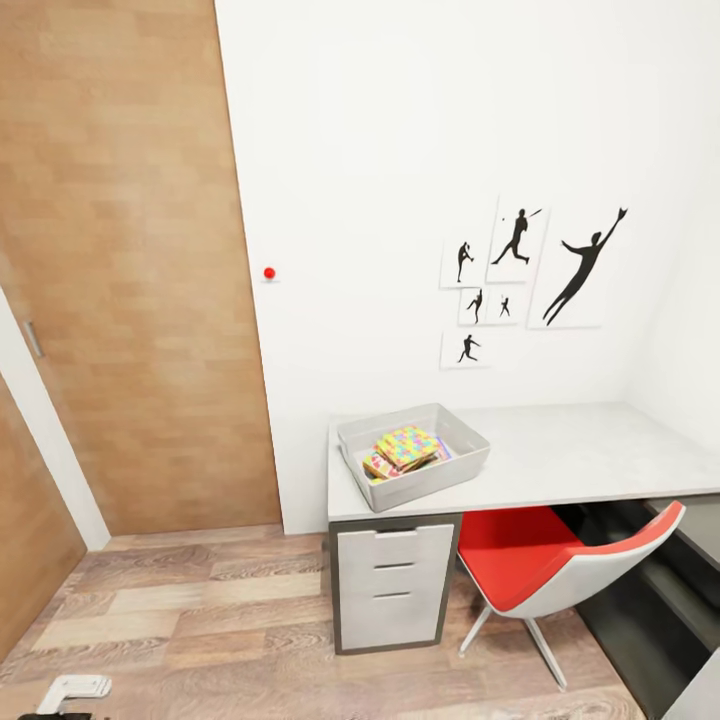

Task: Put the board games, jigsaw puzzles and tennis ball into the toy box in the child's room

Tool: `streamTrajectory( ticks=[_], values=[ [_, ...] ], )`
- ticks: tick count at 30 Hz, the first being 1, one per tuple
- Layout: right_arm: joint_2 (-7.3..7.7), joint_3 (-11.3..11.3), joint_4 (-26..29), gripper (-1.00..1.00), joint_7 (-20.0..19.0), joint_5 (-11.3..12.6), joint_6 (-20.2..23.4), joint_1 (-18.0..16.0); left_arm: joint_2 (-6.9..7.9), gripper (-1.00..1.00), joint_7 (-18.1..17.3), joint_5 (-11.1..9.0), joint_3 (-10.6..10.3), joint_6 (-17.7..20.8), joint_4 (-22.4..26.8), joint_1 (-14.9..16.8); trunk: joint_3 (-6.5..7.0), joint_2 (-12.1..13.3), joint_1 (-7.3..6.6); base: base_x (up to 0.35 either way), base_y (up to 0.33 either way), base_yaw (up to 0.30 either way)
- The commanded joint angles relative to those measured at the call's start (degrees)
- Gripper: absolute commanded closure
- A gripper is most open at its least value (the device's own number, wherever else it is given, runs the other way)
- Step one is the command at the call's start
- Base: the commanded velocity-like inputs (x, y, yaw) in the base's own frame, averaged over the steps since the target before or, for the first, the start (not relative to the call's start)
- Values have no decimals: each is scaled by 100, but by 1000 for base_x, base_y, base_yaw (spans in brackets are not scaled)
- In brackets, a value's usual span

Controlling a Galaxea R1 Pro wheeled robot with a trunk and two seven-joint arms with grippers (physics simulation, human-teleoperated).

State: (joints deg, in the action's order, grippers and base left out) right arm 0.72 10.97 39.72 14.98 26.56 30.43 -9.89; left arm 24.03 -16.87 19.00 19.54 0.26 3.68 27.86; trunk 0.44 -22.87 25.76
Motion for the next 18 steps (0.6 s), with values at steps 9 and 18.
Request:
streamTrajectory(
  ticks=[9,18],
  values=[
    [-1,43,-523,-100,51,51,-471,1,-501,-100,527,51,59,-63,-7,-496,-87,-5,2,0,0,0],
    [-8,457,-1315,-100,59,46,-1316,-1,-922,-100,1072,44,59,-530,-8,-936,-172,-5,2,0,0,0]
  ],
)
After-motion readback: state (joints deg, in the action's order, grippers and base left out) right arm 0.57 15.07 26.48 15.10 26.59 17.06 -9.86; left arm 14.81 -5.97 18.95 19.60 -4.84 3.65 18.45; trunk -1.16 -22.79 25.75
